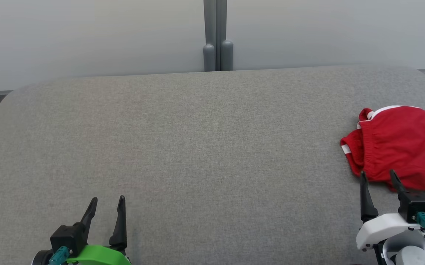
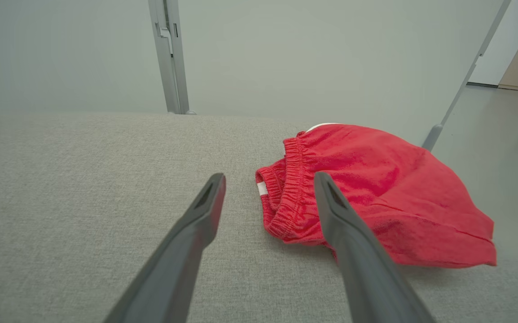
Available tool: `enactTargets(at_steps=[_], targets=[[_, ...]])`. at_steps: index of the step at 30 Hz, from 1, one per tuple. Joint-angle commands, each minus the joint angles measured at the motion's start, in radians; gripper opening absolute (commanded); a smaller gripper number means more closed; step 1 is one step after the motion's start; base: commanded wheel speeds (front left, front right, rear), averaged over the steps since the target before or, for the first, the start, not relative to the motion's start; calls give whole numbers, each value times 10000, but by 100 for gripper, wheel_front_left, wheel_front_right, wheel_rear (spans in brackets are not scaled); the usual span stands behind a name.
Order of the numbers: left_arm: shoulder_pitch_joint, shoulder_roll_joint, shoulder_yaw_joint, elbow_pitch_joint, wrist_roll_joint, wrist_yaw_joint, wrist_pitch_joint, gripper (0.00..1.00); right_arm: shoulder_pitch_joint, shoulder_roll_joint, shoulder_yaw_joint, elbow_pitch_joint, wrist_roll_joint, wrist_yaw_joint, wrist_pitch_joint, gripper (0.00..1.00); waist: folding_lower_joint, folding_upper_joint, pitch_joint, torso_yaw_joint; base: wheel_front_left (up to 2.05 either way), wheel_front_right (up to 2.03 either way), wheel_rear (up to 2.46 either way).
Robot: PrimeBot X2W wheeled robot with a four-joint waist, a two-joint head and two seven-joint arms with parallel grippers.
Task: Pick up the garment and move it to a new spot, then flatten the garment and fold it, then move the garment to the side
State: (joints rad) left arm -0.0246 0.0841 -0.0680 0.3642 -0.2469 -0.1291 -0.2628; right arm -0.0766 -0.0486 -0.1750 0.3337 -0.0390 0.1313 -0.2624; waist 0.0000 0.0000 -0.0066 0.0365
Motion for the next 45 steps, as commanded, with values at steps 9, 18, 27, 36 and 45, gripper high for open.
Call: enactTargets(at_steps=[9, 18, 27, 36, 45], targets=[[26, 15, 113, -16, 72, -14, -20, 100, 0, -37, 246, -35, -155, -10, -25, 100, 0, 0, -65, 487, 0, 0, 0], [206, -87, -52, 268, -1, -2, 67, 0, 262, 100, 556, 34, -396, 6, 19, 0, 0, 0, -51, 492, 0, 0, 0], [91, -118, 163, 153, -1435, -3, 469, 0, 73, 92, 393, 115, 1335, 5, 567, 0, 0, 0, -42, 439, 0, 0, 0], [-38, -146, 365, -33, -2978, -5, 876, 0, 99, 74, 524, -119, 3289, 3, 882, 0, 0, 0, -31, 377, 0, 0, 0], [-154, -170, 552, -191, -4369, -7, 1241, 0, 49, 58, 557, -251, 5010, 2, 1234, 0, 0, 0, -21, 316, 0, 0, 0]])
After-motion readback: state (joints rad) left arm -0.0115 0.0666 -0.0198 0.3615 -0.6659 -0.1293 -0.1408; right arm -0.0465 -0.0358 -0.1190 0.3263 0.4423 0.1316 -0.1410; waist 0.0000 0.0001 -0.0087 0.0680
